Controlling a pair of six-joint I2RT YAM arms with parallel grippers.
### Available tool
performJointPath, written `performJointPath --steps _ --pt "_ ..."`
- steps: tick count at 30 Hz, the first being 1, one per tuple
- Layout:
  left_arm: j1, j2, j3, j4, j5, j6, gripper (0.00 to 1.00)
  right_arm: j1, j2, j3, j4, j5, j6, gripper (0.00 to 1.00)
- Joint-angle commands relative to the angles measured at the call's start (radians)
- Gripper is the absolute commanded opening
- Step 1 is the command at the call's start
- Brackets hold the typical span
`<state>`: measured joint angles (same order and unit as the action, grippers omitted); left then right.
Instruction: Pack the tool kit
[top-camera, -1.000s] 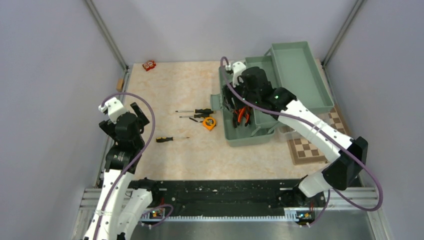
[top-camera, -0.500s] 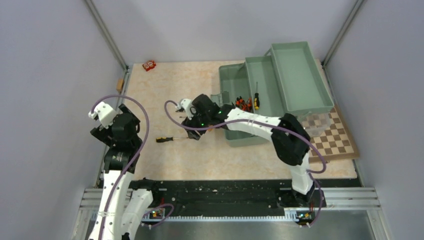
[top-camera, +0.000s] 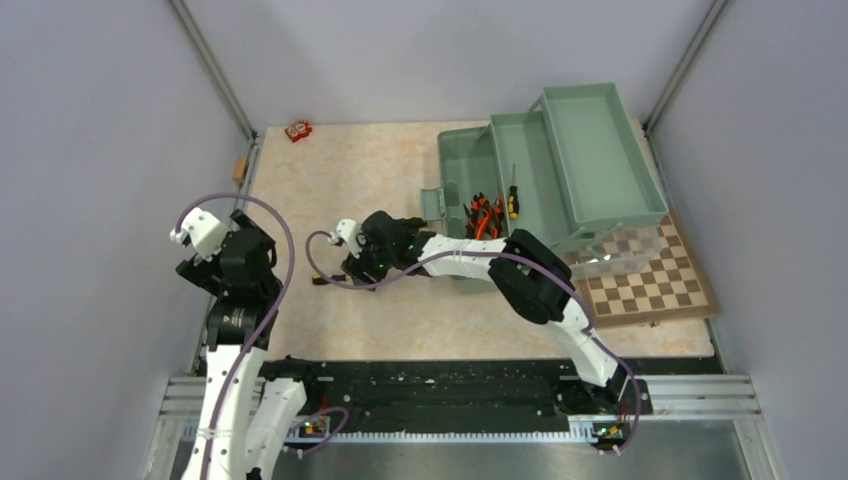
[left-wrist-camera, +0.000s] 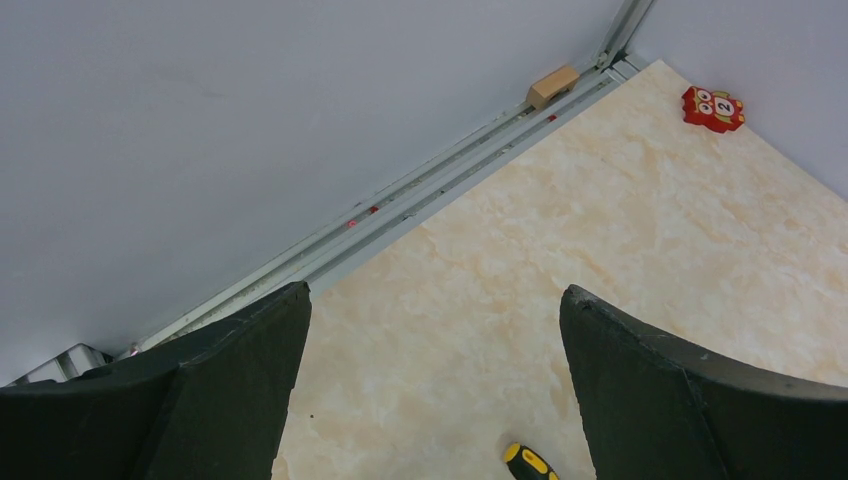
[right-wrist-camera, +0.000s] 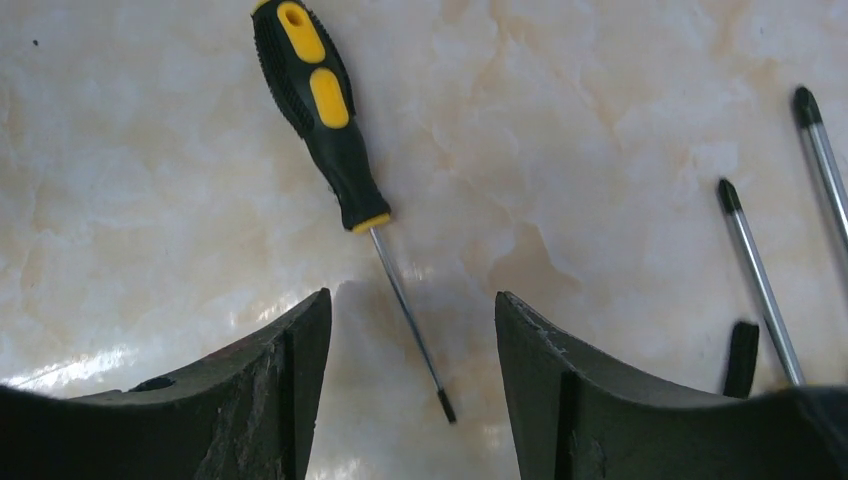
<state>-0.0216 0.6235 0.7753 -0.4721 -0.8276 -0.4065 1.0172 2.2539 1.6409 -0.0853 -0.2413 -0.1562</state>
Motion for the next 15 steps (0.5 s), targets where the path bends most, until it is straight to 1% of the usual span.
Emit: performJointPath --steps 1,6,10,13,15 --pt "0.006 -0.01 -0.005 0.026 0.0 -0.008 0.99 0.025 0.082 0.101 0.108 -0.045 -0.047 0.6" --pt "0.006 -0.013 -0.006 0.03 0.005 -0.006 0.99 0.047 0.153 0.166 0.119 -0.055 -0.089 0.57" --pt "0.005 -0.012 -0.008 0.032 0.011 -0.005 0.99 0.065 0.202 0.22 0.091 -0.053 -0.122 0.54" --pt "0.005 -0.011 -0.008 0.032 0.014 -0.005 0.99 0.077 0.219 0.244 0.034 -0.065 -0.14 0.43" --pt "0.006 -0.013 -0.008 0.033 0.017 -0.003 0.99 0.081 0.207 0.23 0.008 -0.073 -0.142 0.3"
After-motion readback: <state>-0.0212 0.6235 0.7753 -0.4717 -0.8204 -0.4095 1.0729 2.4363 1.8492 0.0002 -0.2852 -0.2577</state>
